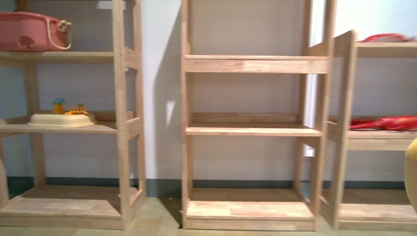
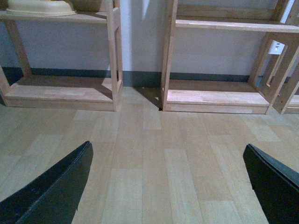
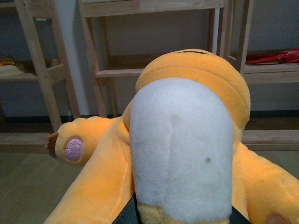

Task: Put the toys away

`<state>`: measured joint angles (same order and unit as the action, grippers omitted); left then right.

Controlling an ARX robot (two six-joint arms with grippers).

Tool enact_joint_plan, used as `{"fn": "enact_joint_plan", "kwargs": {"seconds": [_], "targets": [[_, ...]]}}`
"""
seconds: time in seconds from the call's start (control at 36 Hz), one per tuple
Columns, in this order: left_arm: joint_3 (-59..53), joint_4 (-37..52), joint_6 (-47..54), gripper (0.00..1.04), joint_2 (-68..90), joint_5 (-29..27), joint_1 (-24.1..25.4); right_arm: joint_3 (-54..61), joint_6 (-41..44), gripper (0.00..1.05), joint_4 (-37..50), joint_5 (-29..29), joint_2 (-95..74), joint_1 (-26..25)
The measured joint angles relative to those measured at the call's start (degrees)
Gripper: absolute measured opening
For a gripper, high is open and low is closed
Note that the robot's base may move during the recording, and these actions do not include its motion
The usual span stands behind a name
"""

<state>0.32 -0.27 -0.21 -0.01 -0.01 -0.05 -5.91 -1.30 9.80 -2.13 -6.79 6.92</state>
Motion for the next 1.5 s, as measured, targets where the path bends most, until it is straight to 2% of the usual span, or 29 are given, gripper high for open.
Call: {"fn": "enact_joint_plan", "kwargs": {"seconds": [1.5], "targets": [[0.0, 0.0, 0.0, 0.99, 0.0, 0.0, 0.0, 0.0, 0.0, 0.09, 0.0, -0.2, 0.0, 0.0]]}}
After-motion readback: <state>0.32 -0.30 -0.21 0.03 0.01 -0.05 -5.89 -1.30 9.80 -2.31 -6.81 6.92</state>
